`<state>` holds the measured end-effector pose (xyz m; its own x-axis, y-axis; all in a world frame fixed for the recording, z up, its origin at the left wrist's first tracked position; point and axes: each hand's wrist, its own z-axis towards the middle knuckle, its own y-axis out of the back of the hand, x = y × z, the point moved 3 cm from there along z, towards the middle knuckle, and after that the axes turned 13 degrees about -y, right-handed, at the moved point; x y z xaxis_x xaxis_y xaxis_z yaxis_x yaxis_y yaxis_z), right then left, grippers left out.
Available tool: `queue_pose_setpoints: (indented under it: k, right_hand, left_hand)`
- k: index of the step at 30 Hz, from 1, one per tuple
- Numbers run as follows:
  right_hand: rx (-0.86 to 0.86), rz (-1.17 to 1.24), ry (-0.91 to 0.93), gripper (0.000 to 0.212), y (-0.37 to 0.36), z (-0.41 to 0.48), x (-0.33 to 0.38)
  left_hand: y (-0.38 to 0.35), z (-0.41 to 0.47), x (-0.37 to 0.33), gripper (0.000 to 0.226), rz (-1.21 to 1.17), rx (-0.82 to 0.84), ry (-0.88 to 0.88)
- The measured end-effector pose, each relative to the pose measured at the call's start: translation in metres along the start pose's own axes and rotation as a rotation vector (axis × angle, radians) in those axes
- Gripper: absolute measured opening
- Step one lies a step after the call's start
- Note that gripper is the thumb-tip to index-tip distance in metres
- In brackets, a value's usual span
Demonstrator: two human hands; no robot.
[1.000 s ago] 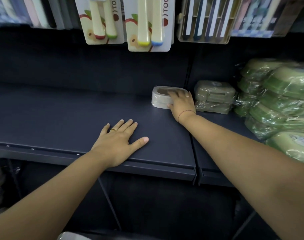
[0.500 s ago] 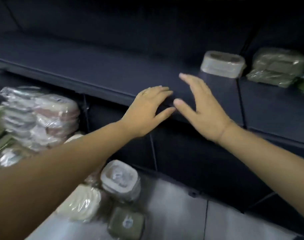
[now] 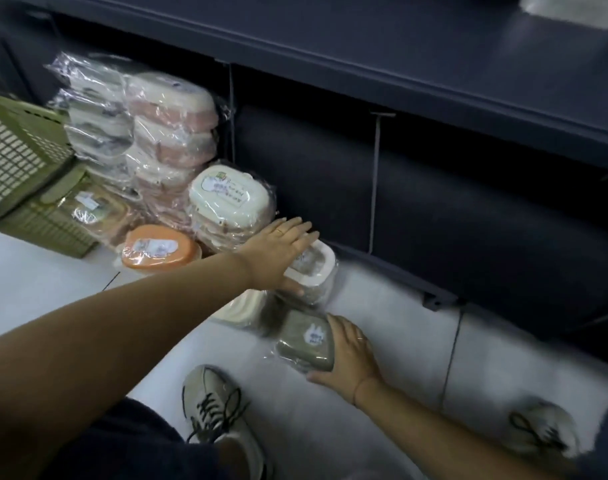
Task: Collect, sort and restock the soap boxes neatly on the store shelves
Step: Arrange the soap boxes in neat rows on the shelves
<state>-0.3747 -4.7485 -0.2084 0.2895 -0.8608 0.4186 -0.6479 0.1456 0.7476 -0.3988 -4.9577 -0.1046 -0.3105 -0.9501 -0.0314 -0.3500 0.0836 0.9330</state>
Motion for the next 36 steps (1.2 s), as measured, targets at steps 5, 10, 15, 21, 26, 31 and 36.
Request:
queue_pose_setpoints:
  k: [5, 10, 15, 21, 26, 31, 36]
  right_hand:
    - [-0.048, -0.044, -0.021, 0.118, -0.018, 0.012, 0.004]
    - [-0.026, -0.067, 0.004, 0.11, -0.011, 0.022, 0.001]
    - [0.038, -0.105, 0.053, 0.104, 0.01, 0.008, -0.009]
    - [0.135, -0.308, 0.216, 0.104, 0.125, -0.033, -0.013]
    - [0.013, -0.38, 0.209, 0.099, 0.272, -0.088, -0.044]
    - [-0.397, -0.053, 0.092, 0.095, 0.405, -0.155, -0.074]
    - [-0.87, 0.106, -0.078, 0.106, 0.503, -0.128, -0.107]
  left_hand:
    - [-0.013, 0.037, -0.005, 0.117, -0.052, 0.122, 0.016]
    - [-0.021, 0.039, 0.005, 0.113, -0.022, 0.127, 0.036]
    - [-0.01, 0.039, -0.003, 0.115, -0.037, 0.051, 0.017]
    - [0.056, 0.031, -0.046, 0.113, -0.188, -0.161, -0.085]
    - [0.174, 0.023, -0.087, 0.109, -0.22, -0.541, -0.233]
    - [0.28, 0.027, -0.096, 0.105, -0.052, -0.794, -0.278]
    - [0.313, 0.09, -0.08, 0.106, -0.133, -0.739, -0.17]
